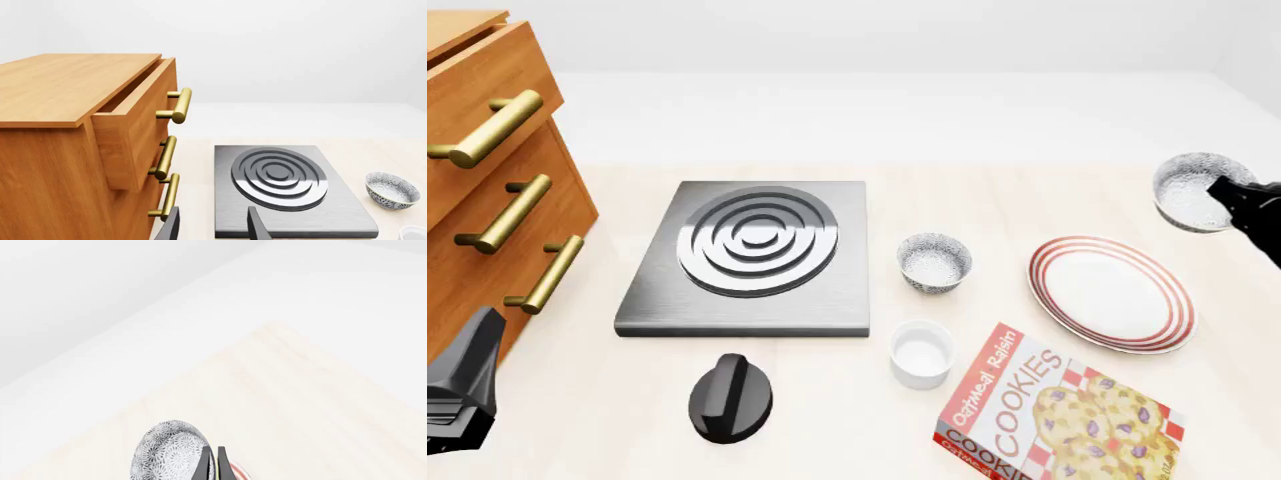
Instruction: Pick the akita bowl next to the plate and place it on the plate.
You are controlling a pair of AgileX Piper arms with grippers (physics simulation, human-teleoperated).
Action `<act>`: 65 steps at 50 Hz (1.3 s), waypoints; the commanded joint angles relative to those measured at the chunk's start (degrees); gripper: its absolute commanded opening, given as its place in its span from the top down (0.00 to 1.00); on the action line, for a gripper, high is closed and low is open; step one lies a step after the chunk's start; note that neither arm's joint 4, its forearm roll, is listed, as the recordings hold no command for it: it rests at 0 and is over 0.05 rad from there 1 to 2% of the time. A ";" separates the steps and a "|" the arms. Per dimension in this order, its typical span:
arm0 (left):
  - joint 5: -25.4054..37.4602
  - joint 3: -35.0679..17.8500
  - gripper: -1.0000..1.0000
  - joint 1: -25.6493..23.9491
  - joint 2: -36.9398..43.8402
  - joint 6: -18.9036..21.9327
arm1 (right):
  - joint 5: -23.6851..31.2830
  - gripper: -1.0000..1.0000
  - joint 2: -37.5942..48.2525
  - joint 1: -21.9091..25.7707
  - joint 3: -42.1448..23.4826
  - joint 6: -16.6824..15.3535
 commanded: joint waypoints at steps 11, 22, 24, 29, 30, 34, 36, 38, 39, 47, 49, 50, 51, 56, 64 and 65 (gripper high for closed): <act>0.00 0.00 0.00 0.00 0.00 0.00 | -0.44 1.00 -1.49 1.41 1.50 0.35; 0.00 0.00 0.00 0.00 0.00 0.00 | -0.20 1.00 -2.56 2.19 2.17 0.34; 0.00 0.00 0.00 0.00 0.00 0.00 | -0.24 1.00 -2.82 2.40 2.43 0.35; 0.00 0.00 0.00 0.00 0.00 0.00 | -0.36 1.00 -2.96 2.61 2.76 0.36; 0.00 0.00 0.00 0.00 0.00 0.00 | -0.33 1.00 -3.05 2.65 2.82 0.35; 0.00 0.00 0.00 0.00 0.00 0.00 | -0.25 1.00 -3.49 2.85 3.13 0.36; 0.00 0.00 0.00 0.00 0.00 0.00 | -0.20 1.00 -3.63 2.92 3.19 0.36; 0.00 0.00 0.00 0.00 0.00 0.00 | -0.14 1.00 -3.84 3.06 3.32 0.39; 0.00 0.00 0.00 0.00 0.00 0.00 | -0.12 1.00 -3.92 3.12 3.37 0.38; 0.00 0.00 0.00 0.00 0.00 0.00 | -0.26 1.00 -4.47 3.64 4.05 0.29; 0.00 0.00 0.00 0.00 0.00 0.00 | -0.28 1.00 -4.50 3.74 4.12 0.27; 0.00 0.00 0.00 0.00 0.00 0.00 | -0.26 1.00 -4.56 3.82 4.14 0.26; 0.00 0.00 0.00 0.00 0.00 0.00 | -0.22 1.00 -4.61 3.90 4.16 0.27; 0.00 0.00 0.00 0.00 0.00 0.00 | 0.06 1.00 -5.38 4.35 4.46 0.29; 0.00 0.00 0.00 0.00 0.00 0.00 | 0.13 1.00 -6.34 4.92 5.16 0.28; 0.00 0.00 0.00 0.00 0.00 0.00 | 0.13 1.00 -6.41 4.96 5.22 0.30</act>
